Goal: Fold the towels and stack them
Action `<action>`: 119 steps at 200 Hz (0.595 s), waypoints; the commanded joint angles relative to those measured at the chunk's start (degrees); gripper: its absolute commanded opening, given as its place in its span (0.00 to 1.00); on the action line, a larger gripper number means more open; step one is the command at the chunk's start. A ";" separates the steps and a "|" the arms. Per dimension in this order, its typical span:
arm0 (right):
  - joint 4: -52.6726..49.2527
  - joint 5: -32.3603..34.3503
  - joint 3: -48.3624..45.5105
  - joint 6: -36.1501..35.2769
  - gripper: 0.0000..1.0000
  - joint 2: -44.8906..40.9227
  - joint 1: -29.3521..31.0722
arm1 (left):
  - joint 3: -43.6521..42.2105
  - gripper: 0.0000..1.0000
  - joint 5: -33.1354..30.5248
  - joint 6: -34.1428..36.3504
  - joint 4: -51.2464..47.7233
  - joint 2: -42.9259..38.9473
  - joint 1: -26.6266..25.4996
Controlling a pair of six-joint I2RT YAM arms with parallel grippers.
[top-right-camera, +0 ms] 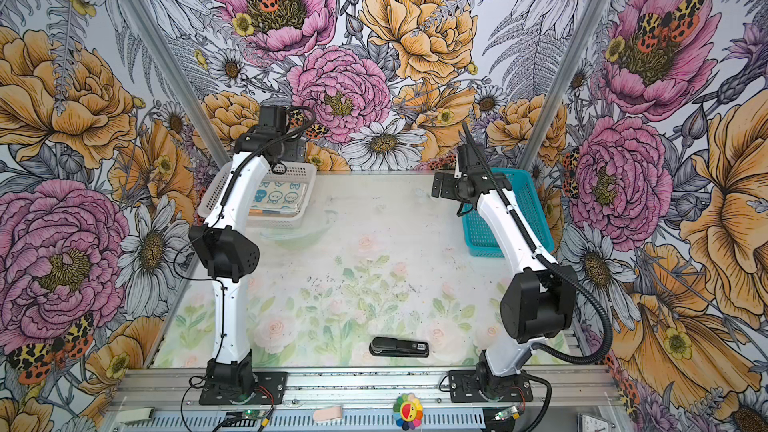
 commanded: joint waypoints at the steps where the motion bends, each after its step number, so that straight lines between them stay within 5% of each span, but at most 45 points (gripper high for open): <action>1: -4.61 3.58 -2.93 -2.06 0.99 0.56 -2.02 | -3.84 0.99 5.14 -2.55 3.95 -1.55 -4.59; 68: -3.71 2.87 -6.09 -2.06 0.76 9.41 -4.24 | -14.44 0.99 14.04 -8.98 9.71 -5.82 -17.12; 119: -1.94 2.68 -6.10 -1.35 0.37 12.95 -3.61 | -37.09 0.99 20.41 -17.20 25.18 -16.34 -20.14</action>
